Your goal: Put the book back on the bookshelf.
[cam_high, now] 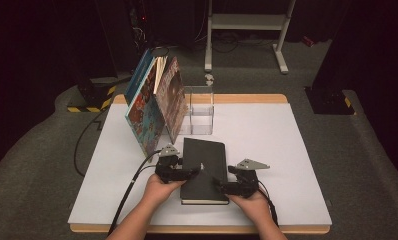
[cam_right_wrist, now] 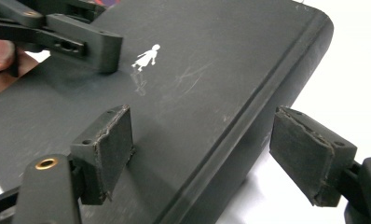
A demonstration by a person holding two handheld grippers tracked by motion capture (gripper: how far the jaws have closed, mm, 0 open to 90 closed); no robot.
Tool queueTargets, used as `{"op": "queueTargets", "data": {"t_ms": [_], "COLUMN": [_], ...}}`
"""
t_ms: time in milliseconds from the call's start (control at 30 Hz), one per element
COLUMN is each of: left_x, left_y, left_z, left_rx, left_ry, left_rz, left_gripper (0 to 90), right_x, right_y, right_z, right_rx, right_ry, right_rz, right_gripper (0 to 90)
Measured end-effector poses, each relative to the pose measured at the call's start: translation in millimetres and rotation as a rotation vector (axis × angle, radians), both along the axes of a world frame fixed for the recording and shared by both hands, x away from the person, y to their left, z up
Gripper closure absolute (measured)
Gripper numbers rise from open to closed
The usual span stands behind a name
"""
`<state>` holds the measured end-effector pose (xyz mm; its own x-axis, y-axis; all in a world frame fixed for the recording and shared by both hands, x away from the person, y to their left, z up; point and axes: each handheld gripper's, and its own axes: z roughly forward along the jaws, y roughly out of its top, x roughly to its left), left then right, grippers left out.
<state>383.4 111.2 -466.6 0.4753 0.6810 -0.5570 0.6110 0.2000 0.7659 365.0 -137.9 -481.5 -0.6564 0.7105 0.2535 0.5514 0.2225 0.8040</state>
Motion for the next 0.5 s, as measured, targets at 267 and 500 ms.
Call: {"op": "queueTargets", "data": {"t_ms": [267,500], "left_x": [-2.3,-6.4], "left_y": [3.8,3.8], "left_z": [-5.6,5.6], "left_rx": [-0.021,-0.032], "left_ry": [-0.007,-0.074], "left_rz": [0.012,0.001], "left_gripper": [37.3,46.0], "right_x": [6.5,7.5], "right_y": [3.5,1.6], "right_z": [1.0,1.7], "right_rx": [-0.008,0.018], "right_ry": [0.012,0.02], "right_rz": [0.004,0.006], "right_gripper": [20.8,20.6]}}
